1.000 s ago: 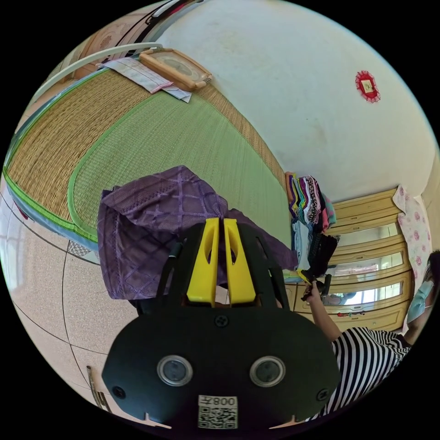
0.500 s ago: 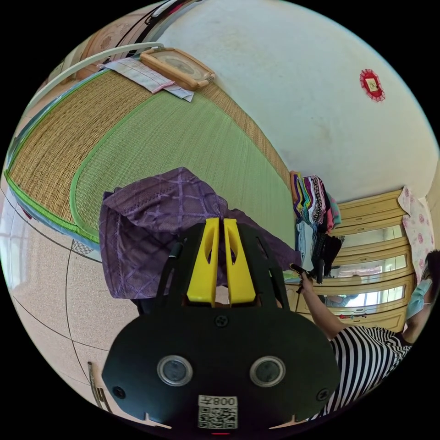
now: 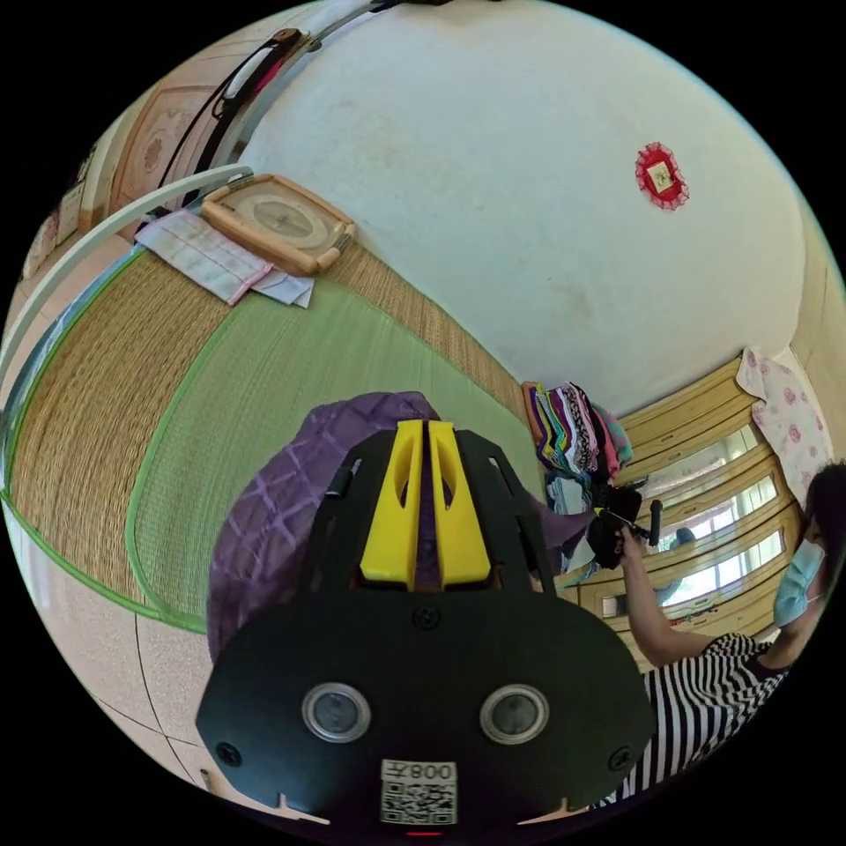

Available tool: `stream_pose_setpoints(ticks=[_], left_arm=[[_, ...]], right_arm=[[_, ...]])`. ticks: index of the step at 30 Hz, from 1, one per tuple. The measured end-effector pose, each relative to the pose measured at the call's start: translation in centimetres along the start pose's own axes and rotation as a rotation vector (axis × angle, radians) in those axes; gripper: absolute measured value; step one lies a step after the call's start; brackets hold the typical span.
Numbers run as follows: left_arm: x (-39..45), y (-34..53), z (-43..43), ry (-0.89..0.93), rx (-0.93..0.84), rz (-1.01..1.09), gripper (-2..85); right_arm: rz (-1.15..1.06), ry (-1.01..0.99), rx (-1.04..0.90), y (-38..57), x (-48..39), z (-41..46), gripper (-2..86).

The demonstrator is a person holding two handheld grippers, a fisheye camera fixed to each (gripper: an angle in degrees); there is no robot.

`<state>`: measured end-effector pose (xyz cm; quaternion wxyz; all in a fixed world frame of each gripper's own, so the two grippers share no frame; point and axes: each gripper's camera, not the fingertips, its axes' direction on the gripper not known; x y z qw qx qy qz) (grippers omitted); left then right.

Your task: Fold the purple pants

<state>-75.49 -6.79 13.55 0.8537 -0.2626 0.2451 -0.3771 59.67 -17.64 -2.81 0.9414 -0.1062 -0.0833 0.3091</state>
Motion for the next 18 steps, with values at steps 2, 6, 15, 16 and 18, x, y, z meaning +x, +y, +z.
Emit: stream_pose_setpoints(ticks=[2,6,15,16,18], left_arm=[[0.3,-2.9,2.2,-0.030,-0.017,-0.048,1.6],[0.5,-3.3,3.9,-0.067,-0.035,-0.067,2.2],[-1.8,3.4,5.3,-0.331,-0.317,-0.035,1.5],[-2.1,3.8,5.8,-0.373,-0.366,-0.040,1.1],[-2.3,4.0,6.8,-0.456,-0.437,-0.012,0.6]], right_arm=[[0.053,0.006,-0.051,-6.1,-0.2,1.0,-0.3],[0.022,0.006,-0.133,-9.3,-3.9,4.5,-0.2],[-0.481,-0.170,-0.215,1.4,-23.0,13.4,-0.3],[-0.525,-0.194,-0.225,2.8,-25.0,14.1,-0.3],[-0.592,-0.178,-0.241,4.4,-27.6,15.3,-0.4]])
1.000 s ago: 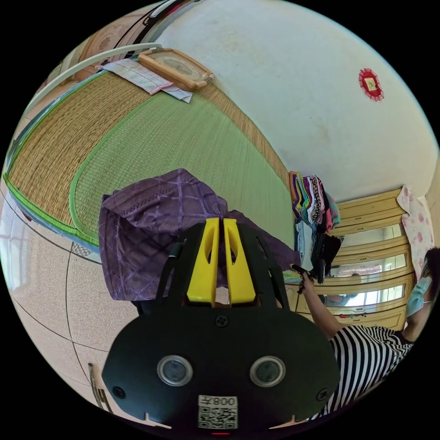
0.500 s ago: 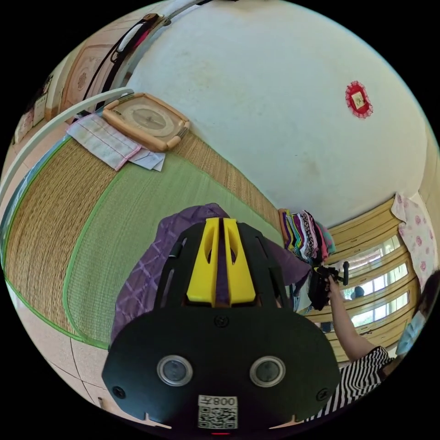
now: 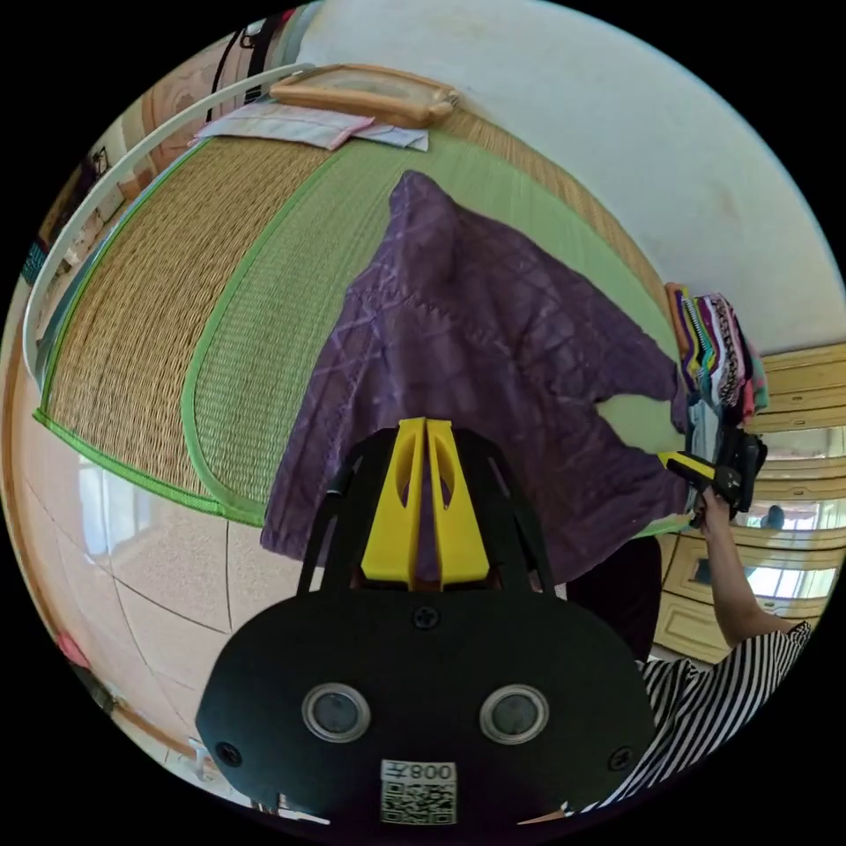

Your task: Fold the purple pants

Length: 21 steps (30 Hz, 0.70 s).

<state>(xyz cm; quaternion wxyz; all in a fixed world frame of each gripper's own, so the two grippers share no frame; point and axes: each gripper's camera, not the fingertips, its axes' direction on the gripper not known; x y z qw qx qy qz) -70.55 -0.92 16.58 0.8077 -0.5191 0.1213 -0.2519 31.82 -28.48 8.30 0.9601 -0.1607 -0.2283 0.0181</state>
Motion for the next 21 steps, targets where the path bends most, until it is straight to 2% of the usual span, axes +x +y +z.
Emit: stream_pose_setpoints(ticks=[2,5,8,12,16,21], left_arm=[[0.4,-0.9,0.1,-0.077,0.009,0.052,0.3],[-1.0,-3.0,-0.8,-0.120,0.019,-0.042,0.1],[-2.6,-4.4,-2.0,-0.110,0.051,-0.113,0.1],[-1.7,-5.0,-3.6,-0.073,0.110,-0.022,0.1],[0.5,-5.4,-3.3,0.020,0.116,0.093,0.1],[4.0,-6.4,-2.3,0.123,0.121,0.221,0.1]], right_arm=[[-0.013,0.003,-0.031,-0.9,-1.6,2.2,-0.3],[0.036,-0.046,0.009,-2.6,-1.7,2.7,-0.1],[0.042,-0.114,0.014,-4.9,-2.2,3.6,0.1],[0.038,-0.131,0.027,-6.6,-2.4,4.3,0.4],[0.203,-0.212,0.119,-6.6,2.4,4.3,1.5],[0.468,-0.039,0.249,-4.4,12.0,2.6,6.1]])
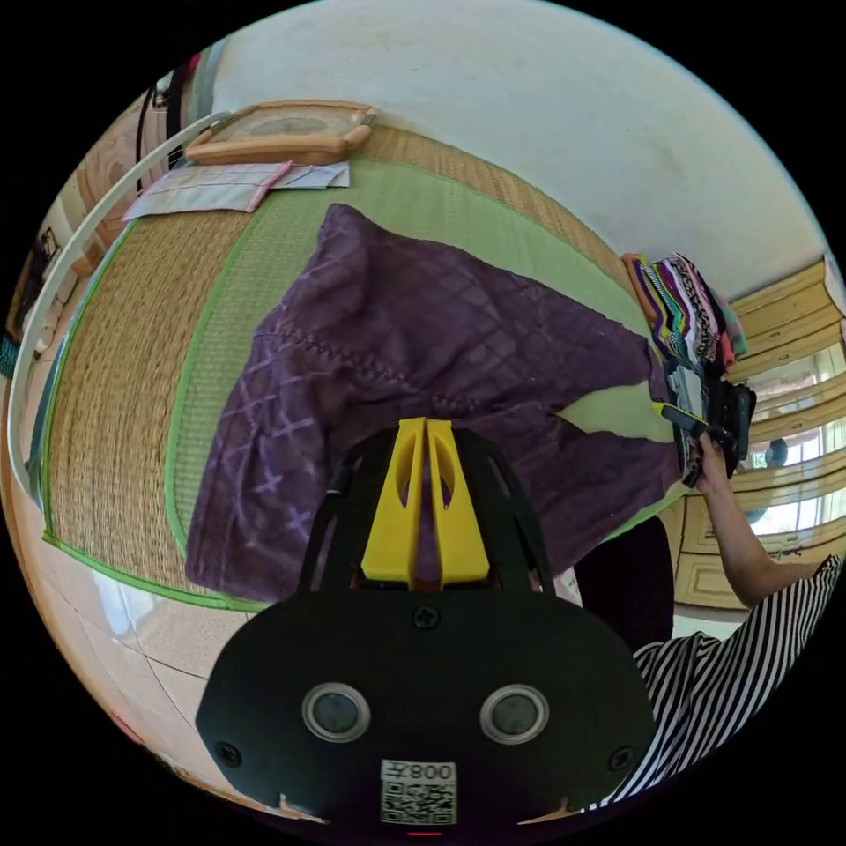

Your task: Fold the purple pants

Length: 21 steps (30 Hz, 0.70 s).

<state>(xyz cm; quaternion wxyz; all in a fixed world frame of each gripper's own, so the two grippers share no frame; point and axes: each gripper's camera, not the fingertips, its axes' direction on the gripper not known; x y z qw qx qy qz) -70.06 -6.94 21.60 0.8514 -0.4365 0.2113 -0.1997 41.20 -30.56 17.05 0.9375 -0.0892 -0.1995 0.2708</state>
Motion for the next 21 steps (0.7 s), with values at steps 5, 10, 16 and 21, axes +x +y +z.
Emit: stream_pose_setpoints(ticks=[5,10,16,21], left_arm=[[3.1,-1.9,2.2,0.076,-0.038,0.108,0.2],[4.9,-2.8,4.2,0.083,-0.097,0.167,0.1],[4.6,-2.4,5.1,0.073,-0.123,0.182,0.1],[2.2,-0.9,4.2,0.067,-0.087,0.134,0.1]], right_arm=[[0.114,0.218,0.042,-2.9,8.3,1.5,7.8],[0.056,0.261,-0.081,-4.9,9.6,8.3,7.1],[0.016,0.227,-0.060,-6.0,10.7,10.4,2.6],[0.148,0.245,0.069,-9.5,17.3,5.4,1.5]])
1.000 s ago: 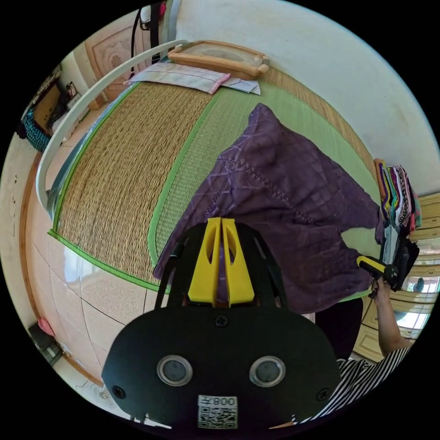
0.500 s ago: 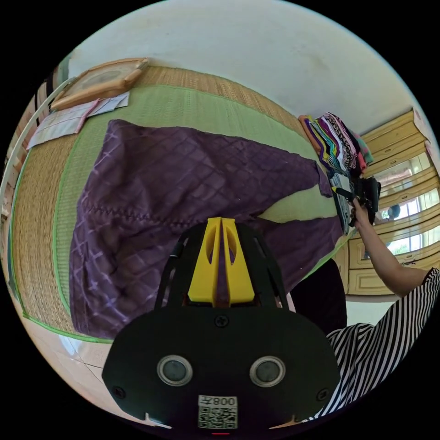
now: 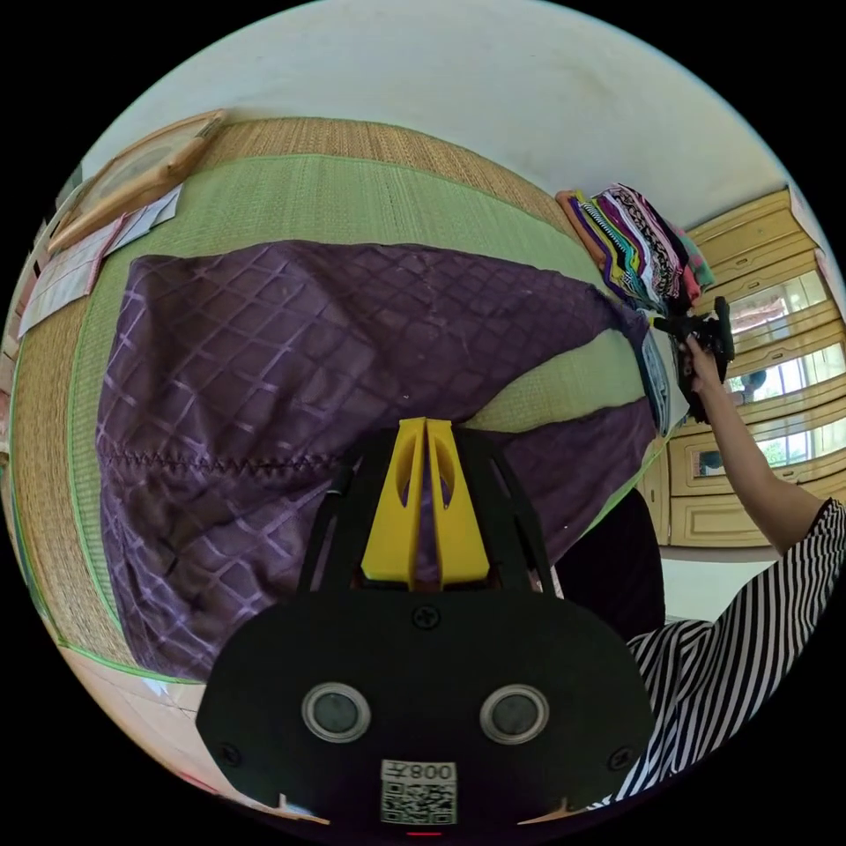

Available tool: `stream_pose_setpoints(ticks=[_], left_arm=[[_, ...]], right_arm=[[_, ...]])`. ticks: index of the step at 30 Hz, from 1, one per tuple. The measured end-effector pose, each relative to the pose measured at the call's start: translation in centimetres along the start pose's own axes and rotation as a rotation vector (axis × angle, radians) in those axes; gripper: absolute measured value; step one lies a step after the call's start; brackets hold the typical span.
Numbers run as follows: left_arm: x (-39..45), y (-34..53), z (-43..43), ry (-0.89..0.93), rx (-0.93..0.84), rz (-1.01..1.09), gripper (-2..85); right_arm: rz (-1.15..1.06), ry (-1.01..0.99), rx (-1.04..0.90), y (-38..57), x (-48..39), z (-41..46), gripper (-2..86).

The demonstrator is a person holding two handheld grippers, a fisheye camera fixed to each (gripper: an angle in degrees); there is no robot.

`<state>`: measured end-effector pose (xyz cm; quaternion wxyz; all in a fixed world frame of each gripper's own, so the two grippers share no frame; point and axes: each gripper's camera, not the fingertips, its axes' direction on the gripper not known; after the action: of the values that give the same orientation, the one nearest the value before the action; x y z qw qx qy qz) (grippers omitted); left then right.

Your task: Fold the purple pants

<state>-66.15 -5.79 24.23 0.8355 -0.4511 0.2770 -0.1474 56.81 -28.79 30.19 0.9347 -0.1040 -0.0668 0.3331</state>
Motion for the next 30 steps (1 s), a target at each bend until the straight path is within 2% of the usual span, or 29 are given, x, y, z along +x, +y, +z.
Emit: stream_pose_setpoints(ticks=[4,9,14,20,22,25,30], left_arm=[[-2.6,2.9,-1.2,0.003,0.053,-0.089,0.3],[-6.1,7.7,-3.9,-0.078,0.149,-0.213,1.3],[-12.0,12.7,-6.4,-0.129,0.287,-0.398,5.7],[-18.3,14.0,-3.5,-0.067,0.222,-0.525,7.1],[-18.9,14.6,-2.5,-0.052,0.206,-0.529,4.4],[-17.7,16.0,-2.0,-0.057,0.243,-0.428,2.2],[-15.6,19.3,-1.5,-0.152,0.293,-0.306,1.8]], right_arm=[[0.090,0.009,-0.060,-3.4,4.2,1.8,1.8],[0.007,-0.091,-0.041,-2.5,-0.9,5.8,3.1],[-0.267,-0.334,-0.072,-0.6,-15.2,11.1,5.3],[-0.524,-0.650,-0.086,1.3,-32.1,13.1,7.1],[-0.595,-0.691,-0.091,2.1,-36.8,13.3,7.2],[-0.720,-0.718,-0.084,3.4,-44.4,13.5,7.2],[-0.928,-0.642,-0.041,6.0,-57.7,14.6,7.4]])
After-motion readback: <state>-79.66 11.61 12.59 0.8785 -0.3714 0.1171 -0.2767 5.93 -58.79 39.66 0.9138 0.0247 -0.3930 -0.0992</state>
